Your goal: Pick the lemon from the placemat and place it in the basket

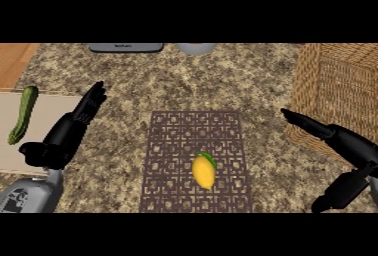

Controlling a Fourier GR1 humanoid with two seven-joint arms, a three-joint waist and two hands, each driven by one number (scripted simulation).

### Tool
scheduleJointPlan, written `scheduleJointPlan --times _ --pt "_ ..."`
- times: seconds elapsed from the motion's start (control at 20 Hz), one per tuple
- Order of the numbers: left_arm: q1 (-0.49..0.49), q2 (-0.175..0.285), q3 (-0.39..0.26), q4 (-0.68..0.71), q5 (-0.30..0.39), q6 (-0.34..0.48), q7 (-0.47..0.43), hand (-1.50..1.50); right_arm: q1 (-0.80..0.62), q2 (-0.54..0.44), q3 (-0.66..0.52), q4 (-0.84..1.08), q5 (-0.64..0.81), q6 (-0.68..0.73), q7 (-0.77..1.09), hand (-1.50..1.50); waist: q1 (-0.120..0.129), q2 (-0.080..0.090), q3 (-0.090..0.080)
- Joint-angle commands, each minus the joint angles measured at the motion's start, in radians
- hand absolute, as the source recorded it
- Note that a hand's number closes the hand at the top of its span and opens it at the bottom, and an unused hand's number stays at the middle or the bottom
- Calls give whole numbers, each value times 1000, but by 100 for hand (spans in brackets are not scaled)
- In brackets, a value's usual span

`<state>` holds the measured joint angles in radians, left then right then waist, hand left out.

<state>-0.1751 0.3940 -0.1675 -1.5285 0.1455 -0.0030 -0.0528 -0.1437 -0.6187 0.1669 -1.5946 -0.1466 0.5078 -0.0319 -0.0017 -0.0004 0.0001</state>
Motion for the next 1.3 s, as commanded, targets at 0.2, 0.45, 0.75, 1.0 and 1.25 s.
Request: scheduleJointPlan --times 0.2,0.45,0.75,1.0,1.25 --pt "20 -49 18 -38 -41 -12 23 0 -11 214 42 137 136 -84 -64 -150 7 1 0" --pt "-6 -96 13 -66 -81 -15 72 0 1 289 51 201 224 -119 -144 -150 4 1 0" --pt "-15 -58 124 -10 -58 -125 47 0 -33 401 73 273 339 -199 -145 -150 3 1 0" --pt "7 -123 90 -35 -130 -87 46 0 -79 516 101 367 420 -288 -183 -150 5 1 0" --pt "-31 -119 175 14 -121 -163 41 0 -30 477 42 236 381 -174 -156 -150 0 0 0"
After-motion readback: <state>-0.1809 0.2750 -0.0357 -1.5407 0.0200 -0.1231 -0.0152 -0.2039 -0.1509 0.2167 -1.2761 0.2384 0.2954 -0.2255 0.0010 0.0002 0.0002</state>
